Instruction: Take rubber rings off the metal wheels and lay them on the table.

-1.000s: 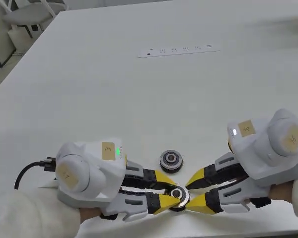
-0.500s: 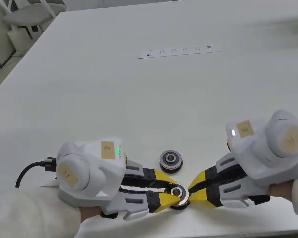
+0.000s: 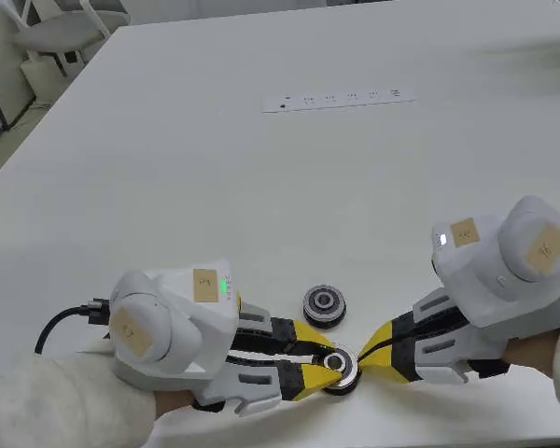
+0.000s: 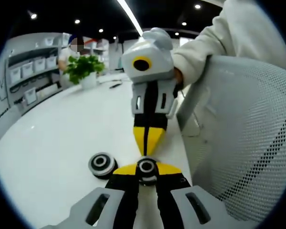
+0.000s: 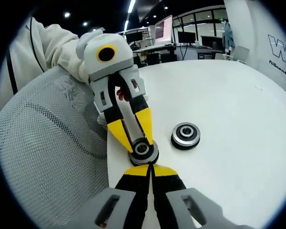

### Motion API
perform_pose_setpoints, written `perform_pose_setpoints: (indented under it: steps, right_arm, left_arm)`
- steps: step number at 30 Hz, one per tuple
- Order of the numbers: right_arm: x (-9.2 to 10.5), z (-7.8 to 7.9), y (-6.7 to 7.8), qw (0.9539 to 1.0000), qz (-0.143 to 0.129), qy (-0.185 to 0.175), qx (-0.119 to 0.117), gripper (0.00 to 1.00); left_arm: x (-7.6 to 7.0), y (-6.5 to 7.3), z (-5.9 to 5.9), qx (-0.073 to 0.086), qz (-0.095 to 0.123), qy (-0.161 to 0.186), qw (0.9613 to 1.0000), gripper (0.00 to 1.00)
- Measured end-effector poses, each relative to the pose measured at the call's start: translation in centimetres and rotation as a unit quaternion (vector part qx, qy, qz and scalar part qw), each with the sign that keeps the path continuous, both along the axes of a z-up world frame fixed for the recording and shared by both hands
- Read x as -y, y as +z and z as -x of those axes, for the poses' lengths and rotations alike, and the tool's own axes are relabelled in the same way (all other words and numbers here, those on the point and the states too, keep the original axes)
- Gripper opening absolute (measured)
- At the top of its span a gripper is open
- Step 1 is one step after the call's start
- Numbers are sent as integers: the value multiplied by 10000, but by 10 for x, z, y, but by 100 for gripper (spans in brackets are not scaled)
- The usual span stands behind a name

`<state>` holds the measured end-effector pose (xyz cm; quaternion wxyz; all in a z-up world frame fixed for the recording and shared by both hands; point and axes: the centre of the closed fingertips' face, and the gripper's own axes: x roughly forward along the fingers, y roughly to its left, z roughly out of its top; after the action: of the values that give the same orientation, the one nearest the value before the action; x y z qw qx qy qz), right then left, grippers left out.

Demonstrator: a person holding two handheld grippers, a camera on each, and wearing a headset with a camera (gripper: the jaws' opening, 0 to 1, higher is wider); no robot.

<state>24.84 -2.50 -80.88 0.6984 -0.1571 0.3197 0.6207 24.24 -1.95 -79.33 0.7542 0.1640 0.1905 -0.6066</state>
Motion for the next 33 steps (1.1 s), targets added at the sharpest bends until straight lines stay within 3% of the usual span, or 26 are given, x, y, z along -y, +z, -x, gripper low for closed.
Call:
perform_pose_setpoints:
  steps: [7, 13, 20, 23, 25, 26, 33]
  right_arm:
    - [1, 0, 1, 9990, -171, -245, -336, 0]
    - [1, 1, 2, 9990, -211, -217, -317, 0]
    - [1, 1, 2, 9976, -256, -374, -528, 0]
    - [1, 1, 3, 9950, -309, -559, -773, 0]
    - [1, 3, 3, 9889, -320, -837, -1186, 0]
    - [1, 2, 4, 9875, -355, -886, -1258, 0]
    - [1, 1, 6, 9830, -473, -1029, -1444, 0]
  left_arm:
    - [-1, 0, -1, -10, 32, 20, 10000, 14]
    - [-1, 0, 0, -40, 173, 49, 9998, 14]
    - [-2, 0, 0, -25, 188, 44, 9998, 14]
    - [-2, 0, 1, -26, 196, 37, 9998, 14]
    - [-1, 0, 1, -25, 200, 31, 9998, 14]
    - [-1, 1, 1, -24, 201, 30, 9998, 14]
    - [-1, 1, 1, -34, 224, 34, 9997, 14]
